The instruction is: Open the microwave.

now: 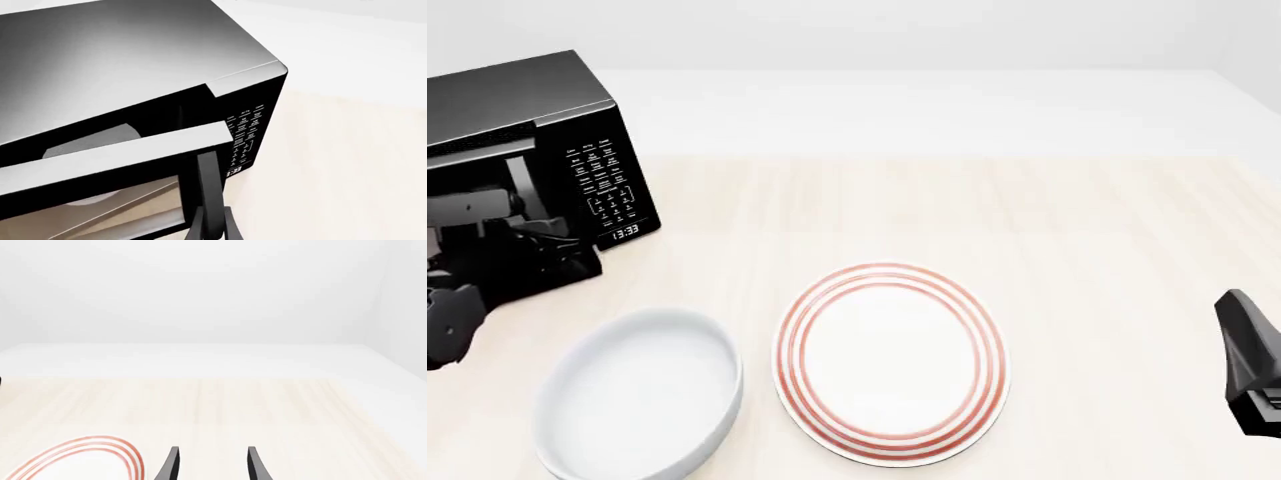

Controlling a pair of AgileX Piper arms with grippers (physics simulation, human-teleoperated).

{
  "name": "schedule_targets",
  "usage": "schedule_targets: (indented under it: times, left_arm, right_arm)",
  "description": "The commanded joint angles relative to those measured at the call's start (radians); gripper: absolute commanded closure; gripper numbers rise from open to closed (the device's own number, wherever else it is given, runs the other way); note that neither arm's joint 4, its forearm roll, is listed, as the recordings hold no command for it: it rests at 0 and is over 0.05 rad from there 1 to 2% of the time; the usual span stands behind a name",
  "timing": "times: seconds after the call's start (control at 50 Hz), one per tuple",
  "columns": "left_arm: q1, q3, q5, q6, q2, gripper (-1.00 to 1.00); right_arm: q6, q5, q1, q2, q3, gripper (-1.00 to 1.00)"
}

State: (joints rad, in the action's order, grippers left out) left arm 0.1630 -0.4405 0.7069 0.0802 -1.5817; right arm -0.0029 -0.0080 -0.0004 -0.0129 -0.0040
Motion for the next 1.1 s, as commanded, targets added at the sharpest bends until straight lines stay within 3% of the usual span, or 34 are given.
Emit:
schedule_targets:
  times: [0.02, 1.1]
  left_arm:
    - [0.001, 0.002, 0.029, 0.002, 0.055, 1.0]
    - [-0.022, 0.159, 0.035, -0.005, 0.257, 1.0]
  right_arm:
    - [0.0, 0.0, 0.0, 0.0, 0.0, -1.0]
    - [0.0, 0.0, 0.0, 0.0, 0.0, -1.0]
